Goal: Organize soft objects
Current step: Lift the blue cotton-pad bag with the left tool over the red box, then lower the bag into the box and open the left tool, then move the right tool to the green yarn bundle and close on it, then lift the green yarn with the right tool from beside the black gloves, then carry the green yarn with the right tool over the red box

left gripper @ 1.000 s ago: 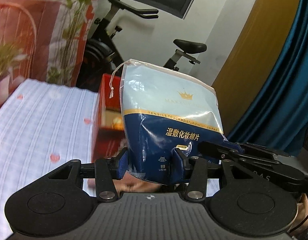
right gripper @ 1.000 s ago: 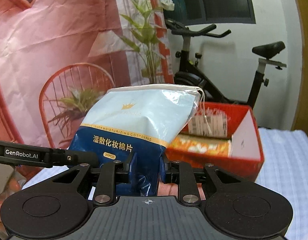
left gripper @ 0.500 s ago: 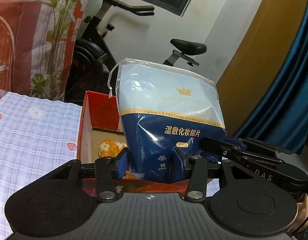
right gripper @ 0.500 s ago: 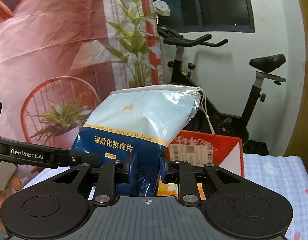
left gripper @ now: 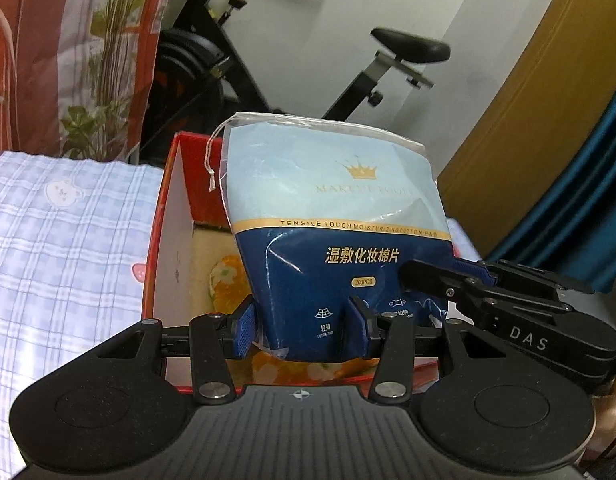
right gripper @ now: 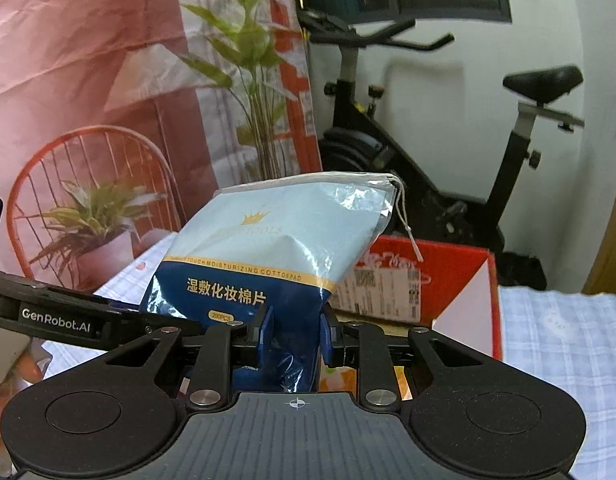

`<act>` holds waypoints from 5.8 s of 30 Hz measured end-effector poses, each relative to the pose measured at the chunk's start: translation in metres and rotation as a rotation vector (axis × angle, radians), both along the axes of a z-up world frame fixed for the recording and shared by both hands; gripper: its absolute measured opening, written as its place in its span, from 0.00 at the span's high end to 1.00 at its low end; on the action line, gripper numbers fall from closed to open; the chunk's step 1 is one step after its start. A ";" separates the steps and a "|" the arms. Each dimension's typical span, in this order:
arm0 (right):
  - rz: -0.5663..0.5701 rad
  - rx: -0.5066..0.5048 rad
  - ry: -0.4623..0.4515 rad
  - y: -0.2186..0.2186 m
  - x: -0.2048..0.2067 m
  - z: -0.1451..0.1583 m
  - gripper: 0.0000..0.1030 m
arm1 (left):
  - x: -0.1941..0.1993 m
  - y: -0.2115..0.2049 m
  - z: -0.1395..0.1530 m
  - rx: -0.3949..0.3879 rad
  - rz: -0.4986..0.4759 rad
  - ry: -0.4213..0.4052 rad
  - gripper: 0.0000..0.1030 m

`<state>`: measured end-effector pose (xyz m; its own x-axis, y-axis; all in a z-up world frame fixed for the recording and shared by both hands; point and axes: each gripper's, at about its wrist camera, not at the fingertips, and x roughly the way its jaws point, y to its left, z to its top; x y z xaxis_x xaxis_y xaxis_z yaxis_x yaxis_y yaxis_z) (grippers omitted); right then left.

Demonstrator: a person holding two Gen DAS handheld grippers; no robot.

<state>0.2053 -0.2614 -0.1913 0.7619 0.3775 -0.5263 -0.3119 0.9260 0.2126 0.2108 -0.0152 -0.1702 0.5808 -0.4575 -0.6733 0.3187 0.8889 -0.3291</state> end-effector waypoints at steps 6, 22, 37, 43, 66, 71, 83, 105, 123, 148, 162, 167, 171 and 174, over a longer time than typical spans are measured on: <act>0.000 0.020 0.065 0.001 0.011 -0.024 0.77 | 0.007 -0.001 -0.011 0.048 -0.010 0.038 0.53; -0.072 -0.051 0.129 0.003 0.009 -0.041 0.65 | 0.003 -0.002 -0.006 0.137 -0.005 0.003 0.51; -0.050 -0.110 0.052 0.002 -0.048 -0.003 0.65 | -0.054 0.002 0.027 0.190 0.022 -0.096 0.51; -0.038 -0.123 0.026 0.001 -0.081 0.008 0.65 | -0.081 0.004 0.036 0.216 0.027 -0.127 0.51; 0.004 -0.168 0.057 0.008 -0.186 -0.028 0.65 | -0.170 0.012 -0.007 0.233 0.022 -0.090 0.51; -0.001 -0.183 0.092 0.008 -0.204 -0.046 0.65 | -0.185 0.014 -0.024 0.228 0.017 -0.051 0.51; 0.020 -0.218 0.155 0.000 -0.250 -0.078 0.51 | -0.210 0.009 -0.051 0.208 -0.015 0.010 0.51; 0.067 -0.185 0.235 0.007 -0.257 -0.111 0.45 | -0.206 0.009 -0.078 0.170 -0.017 0.086 0.51; 0.049 -0.029 0.155 0.037 -0.224 -0.116 0.45 | -0.197 0.019 -0.074 0.088 0.033 0.085 0.51; 0.004 -0.028 0.174 0.019 -0.251 -0.121 0.47 | -0.174 -0.052 -0.099 -0.077 -0.153 0.213 0.46; 0.007 -0.057 0.156 0.019 -0.254 -0.105 0.59 | -0.178 -0.058 -0.074 -0.068 -0.236 0.128 0.54; 0.023 -0.069 0.066 0.018 -0.241 -0.067 0.59 | -0.167 -0.048 -0.031 -0.114 -0.208 0.036 0.54; 0.047 -0.082 -0.010 0.019 -0.223 -0.030 0.59 | -0.153 -0.038 0.004 -0.155 -0.182 -0.020 0.54; 0.064 -0.090 -0.061 0.021 -0.210 -0.004 0.59 | -0.144 -0.030 0.032 -0.176 -0.169 -0.071 0.54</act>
